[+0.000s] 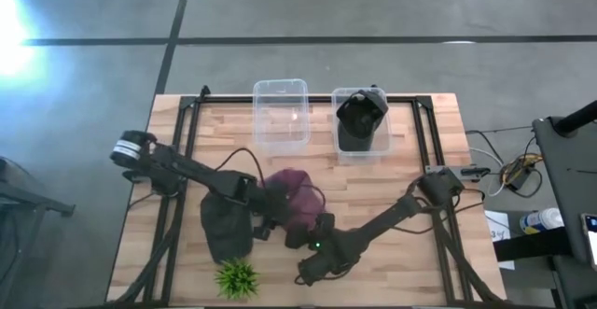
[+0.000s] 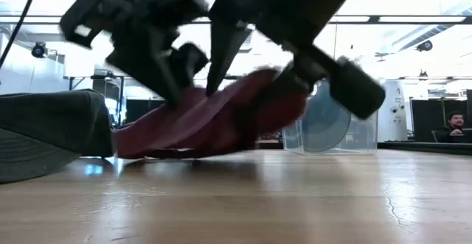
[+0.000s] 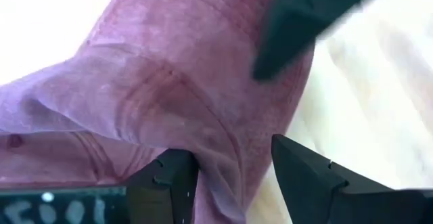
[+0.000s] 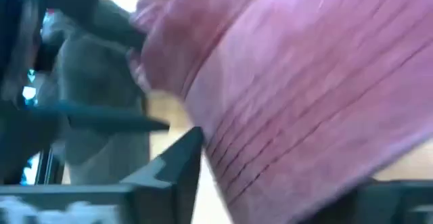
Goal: Pick & Place hat
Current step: Put the pink cap into the left transparent bin, then put the black cap into the right transparent bin
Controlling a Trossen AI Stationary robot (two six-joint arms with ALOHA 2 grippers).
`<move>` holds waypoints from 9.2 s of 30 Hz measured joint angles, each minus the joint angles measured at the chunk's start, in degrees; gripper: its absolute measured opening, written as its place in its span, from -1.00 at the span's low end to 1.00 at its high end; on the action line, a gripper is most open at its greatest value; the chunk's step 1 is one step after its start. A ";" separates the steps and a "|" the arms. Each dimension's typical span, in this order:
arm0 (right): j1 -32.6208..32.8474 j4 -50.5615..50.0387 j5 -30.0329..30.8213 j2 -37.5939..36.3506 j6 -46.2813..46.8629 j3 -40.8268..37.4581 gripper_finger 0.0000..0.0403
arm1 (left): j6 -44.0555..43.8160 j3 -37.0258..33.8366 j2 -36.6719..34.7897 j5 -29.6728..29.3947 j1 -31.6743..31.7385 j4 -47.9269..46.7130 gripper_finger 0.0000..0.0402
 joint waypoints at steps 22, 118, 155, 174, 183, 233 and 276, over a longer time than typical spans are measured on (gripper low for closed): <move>4.30 -19.08 2.26 -17.13 -17.89 0.00 -0.93 | -10.31 16.17 -22.36 -12.01 -4.46 -13.35 -0.11; -15.20 -12.59 -21.52 -25.01 -69.22 5.40 0.15 | -70.10 -23.26 -30.64 -18.30 -3.71 -34.02 -0.16; -8.06 -6.90 -38.02 -10.15 -119.79 5.44 0.15 | -52.61 -12.44 -25.02 -9.05 -9.86 -28.05 -0.16; -8.25 -11.39 -31.20 4.66 -128.31 21.11 0.30 | -59.05 -14.05 -25.24 -9.45 -12.93 -28.03 -0.16; -11.08 -12.26 -32.45 6.14 -122.57 20.89 0.28 | -59.01 -14.45 -25.24 -9.48 -12.93 -28.02 -0.16; -27.16 -21.58 4.56 -48.50 -58.39 -6.00 -0.96 | -60.33 -14.47 -25.24 -11.28 -12.89 -24.64 -0.16; -48.75 -1.10 -21.33 -64.53 -60.77 -49.18 -0.58 | -61.79 -14.47 -25.24 -11.68 -12.91 -24.60 -0.16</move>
